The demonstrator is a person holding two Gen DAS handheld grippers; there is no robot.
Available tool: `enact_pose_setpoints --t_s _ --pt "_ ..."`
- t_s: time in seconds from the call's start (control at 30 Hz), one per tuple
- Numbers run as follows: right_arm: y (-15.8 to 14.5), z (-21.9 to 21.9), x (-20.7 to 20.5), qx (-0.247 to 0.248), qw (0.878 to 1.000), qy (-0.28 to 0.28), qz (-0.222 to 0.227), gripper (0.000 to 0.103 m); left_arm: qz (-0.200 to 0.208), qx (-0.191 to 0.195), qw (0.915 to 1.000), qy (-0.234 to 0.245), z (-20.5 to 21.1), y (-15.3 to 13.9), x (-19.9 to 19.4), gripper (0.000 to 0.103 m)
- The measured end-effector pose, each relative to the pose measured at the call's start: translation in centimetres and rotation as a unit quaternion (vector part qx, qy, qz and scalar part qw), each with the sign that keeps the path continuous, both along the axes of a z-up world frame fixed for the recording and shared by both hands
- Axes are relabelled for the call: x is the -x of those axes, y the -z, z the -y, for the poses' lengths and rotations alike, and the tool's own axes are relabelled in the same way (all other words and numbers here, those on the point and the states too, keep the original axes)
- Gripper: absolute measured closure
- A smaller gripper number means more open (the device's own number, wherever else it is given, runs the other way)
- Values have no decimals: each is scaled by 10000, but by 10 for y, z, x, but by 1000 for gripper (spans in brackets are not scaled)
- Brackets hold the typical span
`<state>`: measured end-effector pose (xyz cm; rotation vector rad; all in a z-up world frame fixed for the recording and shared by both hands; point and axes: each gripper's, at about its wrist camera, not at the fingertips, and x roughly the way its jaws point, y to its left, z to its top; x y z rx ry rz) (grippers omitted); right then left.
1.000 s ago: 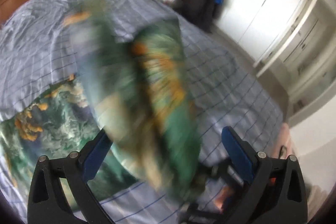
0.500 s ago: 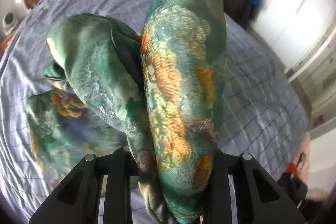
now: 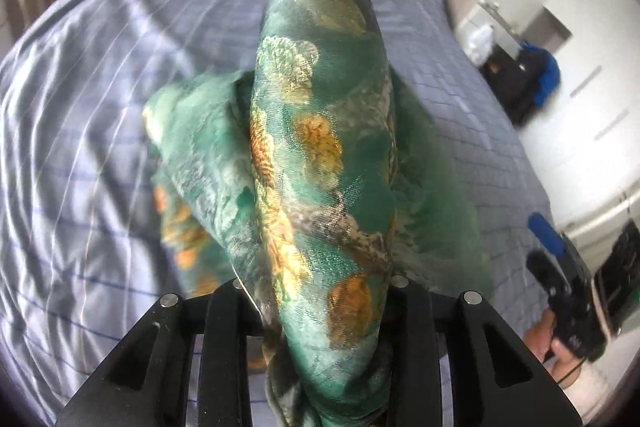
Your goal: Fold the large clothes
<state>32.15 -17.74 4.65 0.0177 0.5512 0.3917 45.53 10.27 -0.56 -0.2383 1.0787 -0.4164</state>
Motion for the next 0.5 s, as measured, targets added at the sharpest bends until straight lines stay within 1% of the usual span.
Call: enact_pose_setpoints --t_s 0.07,0.1,0.13,0.17,0.2,0.23,0.27,0.33,0.43,0.5 --pt "11 -17 -28 10 9993 -173 -333 42 -215 292 9990 -269 -22 25 -6 68" --pt "22 -27 -40 86 9983 -273 -511 42 -329 405 9978 -406 -29 38 -8 66" --pt "44 -43 -55 208 9954 -453 -815 42 -428 478 9965 -538 -36 51 -10 65" --pt "60 -51 -63 210 9935 -542 -983 41 -528 622 9947 -619 -43 68 -12 64" --pt "74 -54 -70 172 9923 -548 -1097 40 -599 832 9924 -680 -49 83 -13 62" --pt "88 -56 -76 150 9918 -466 -1178 39 -607 957 9909 -723 -53 92 -14 62" --pt "94 -56 -78 114 9919 -407 -1194 39 -603 1081 9893 -768 -55 101 -16 60" --pt "101 -54 -82 2 9925 -332 -1180 38 -590 1236 9872 -814 -55 108 -20 60" --pt "102 -57 -83 159 9928 -285 -1153 38 -588 1304 9858 -877 -54 110 -20 58" --pt "103 -59 -85 254 9926 -305 -1146 38 -528 1290 9865 -862 -52 105 -15 51"
